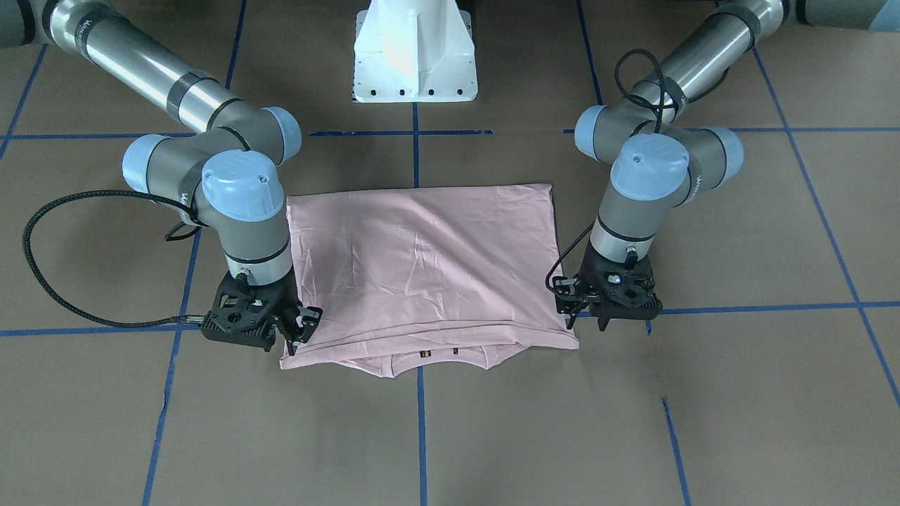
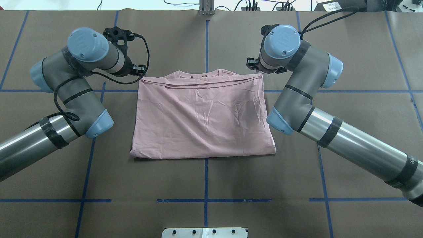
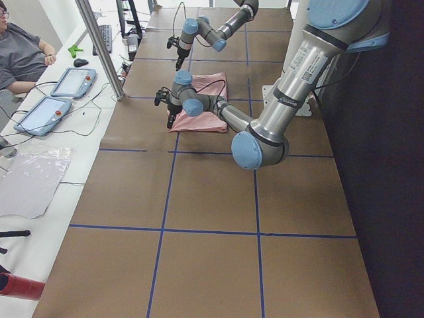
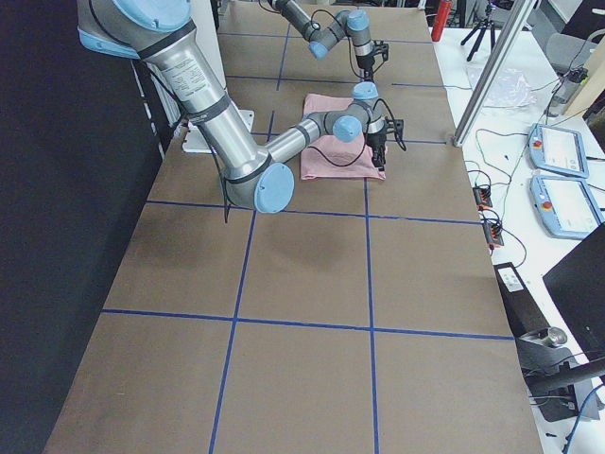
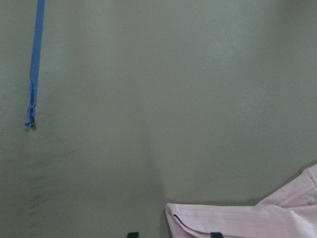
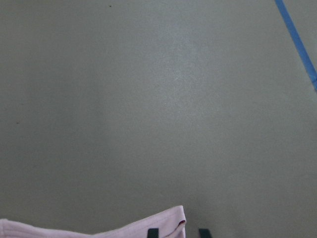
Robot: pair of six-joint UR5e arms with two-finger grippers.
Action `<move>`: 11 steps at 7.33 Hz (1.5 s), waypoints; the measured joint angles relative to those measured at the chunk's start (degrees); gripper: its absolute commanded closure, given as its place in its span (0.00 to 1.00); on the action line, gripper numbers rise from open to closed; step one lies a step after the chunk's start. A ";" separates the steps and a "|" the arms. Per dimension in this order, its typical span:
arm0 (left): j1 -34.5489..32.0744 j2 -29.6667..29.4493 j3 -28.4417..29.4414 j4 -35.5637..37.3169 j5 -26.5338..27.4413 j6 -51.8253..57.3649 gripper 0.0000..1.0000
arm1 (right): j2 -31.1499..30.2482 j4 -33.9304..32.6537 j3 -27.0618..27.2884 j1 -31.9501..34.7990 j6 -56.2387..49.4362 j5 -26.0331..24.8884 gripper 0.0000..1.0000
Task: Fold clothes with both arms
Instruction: 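Lay the hem near the collar and open both grippers, then move the left gripper to the folded shirt's near corner and grasp it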
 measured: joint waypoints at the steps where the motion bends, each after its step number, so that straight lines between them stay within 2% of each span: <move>1: -0.01 0.20 -0.45 -0.21 -0.02 0.09 0.00 | 0.01 0.05 0.10 0.01 -0.99 0.13 0.00; 2: 0.04 1.07 -2.08 -0.28 -0.02 -0.06 0.00 | -0.12 0.14 0.57 0.12 -2.57 0.61 0.00; 4: 1.52 7.44 -11.46 -0.28 0.03 -1.00 0.00 | -1.45 0.23 3.56 0.27 -4.82 2.38 0.00; 7: 9.24 17.39 -25.15 -0.20 2.34 -8.32 0.00 | -5.05 0.19 9.24 0.06 -5.19 3.31 0.00; 8: 13.11 19.20 -27.00 -0.19 4.45 -12.08 0.13 | -5.72 0.18 10.19 -0.09 -5.16 3.35 0.00; 9: 16.82 20.12 -27.54 -0.19 6.59 -15.76 0.20 | -5.98 0.18 10.59 -0.21 -5.14 3.34 0.00; 11: 21.06 20.51 -26.74 -0.19 9.13 -19.94 0.23 | -6.05 0.18 10.72 -0.28 -5.13 3.32 0.00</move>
